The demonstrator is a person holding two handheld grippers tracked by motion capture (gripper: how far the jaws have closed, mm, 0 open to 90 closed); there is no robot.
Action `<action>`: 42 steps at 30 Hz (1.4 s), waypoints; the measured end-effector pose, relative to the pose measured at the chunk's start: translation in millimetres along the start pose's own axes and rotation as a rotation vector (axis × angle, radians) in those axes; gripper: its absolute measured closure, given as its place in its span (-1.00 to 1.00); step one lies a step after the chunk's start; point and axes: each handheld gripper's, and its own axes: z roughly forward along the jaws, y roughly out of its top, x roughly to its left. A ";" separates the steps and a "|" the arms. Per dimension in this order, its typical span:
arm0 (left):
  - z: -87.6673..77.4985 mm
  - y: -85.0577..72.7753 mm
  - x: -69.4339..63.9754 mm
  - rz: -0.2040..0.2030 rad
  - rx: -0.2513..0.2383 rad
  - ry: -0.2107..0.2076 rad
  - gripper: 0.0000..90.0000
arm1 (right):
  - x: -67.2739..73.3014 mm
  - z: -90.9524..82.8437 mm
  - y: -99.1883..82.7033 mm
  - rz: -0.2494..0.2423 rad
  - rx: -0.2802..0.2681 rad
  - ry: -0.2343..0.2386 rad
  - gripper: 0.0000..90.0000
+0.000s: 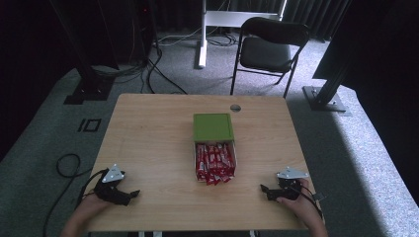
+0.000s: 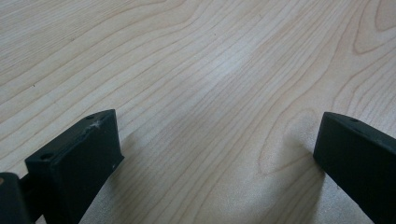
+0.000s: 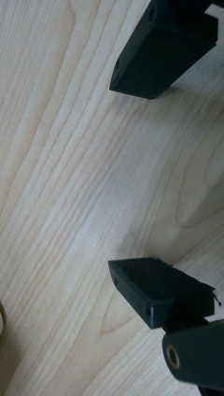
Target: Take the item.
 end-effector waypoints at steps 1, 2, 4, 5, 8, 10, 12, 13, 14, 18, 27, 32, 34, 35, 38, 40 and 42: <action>0.0 0.0 0.0 0.000 0.000 0.000 -0.97 | 0.0 0.0 0.0 0.000 0.000 0.000 -0.72; 0.1 0.0 0.0 -0.001 -0.001 0.000 -0.97 | -0.3 0.1 0.0 0.004 -0.001 -0.001 -0.72; 0.1 0.0 0.0 -0.001 0.000 0.000 -0.97 | -0.9 0.1 0.2 0.016 -0.001 -0.011 -0.72; 0.1 0.0 0.0 -0.001 0.000 0.000 -0.97 | -1.1 0.0 0.2 0.022 0.000 -0.017 -0.72; 0.0 0.0 0.0 -0.001 0.000 0.000 -0.97 | -1.0 0.2 0.2 0.017 0.001 -0.016 -0.73; 0.0 0.0 0.2 0.001 0.000 0.000 -0.97 | -1.2 0.2 0.2 0.016 0.000 -0.015 -0.73; 0.0 0.0 0.2 0.002 0.000 0.000 -0.97 | -1.0 0.2 0.2 0.017 0.000 -0.015 -0.73; 0.0 0.0 0.2 0.001 0.000 0.000 -0.97 | -1.0 0.2 0.2 0.016 0.000 -0.015 -0.73; 0.0 0.0 0.2 0.001 0.000 0.001 -0.97 | -1.0 0.2 0.2 0.016 0.000 -0.015 -0.73; 0.0 0.0 0.2 0.001 0.000 0.000 -0.97 | -0.9 0.2 0.2 0.018 0.000 -0.016 -0.73; 0.0 0.1 0.3 0.002 0.001 0.000 -0.97 | 1.2 -2.8 3.0 0.078 -0.005 -0.004 -0.69; 0.1 0.0 0.1 -0.002 0.000 0.000 -0.97 | -0.1 -10.3 9.9 0.097 -0.027 -0.027 -0.69; 0.1 0.0 0.1 -0.001 0.000 0.000 -0.97 | 0.1 -14.3 14.4 0.106 -0.040 -0.029 -0.69; 0.1 0.0 0.1 -0.001 0.000 -0.001 -0.97 | 0.4 -16.4 16.9 0.104 -0.049 -0.028 -0.69; 0.1 0.0 0.1 -0.001 0.000 -0.001 -0.97 | 2.0 -22.5 25.5 0.103 -0.074 -0.034 -0.69; 0.1 0.0 0.1 -0.001 0.000 -0.001 -0.97 | 3.8 -26.2 31.7 0.102 -0.090 -0.030 -0.69; 0.1 0.0 0.1 -0.001 -0.001 -0.001 -0.97 | 5.9 -29.4 37.8 0.094 -0.108 -0.027 -0.68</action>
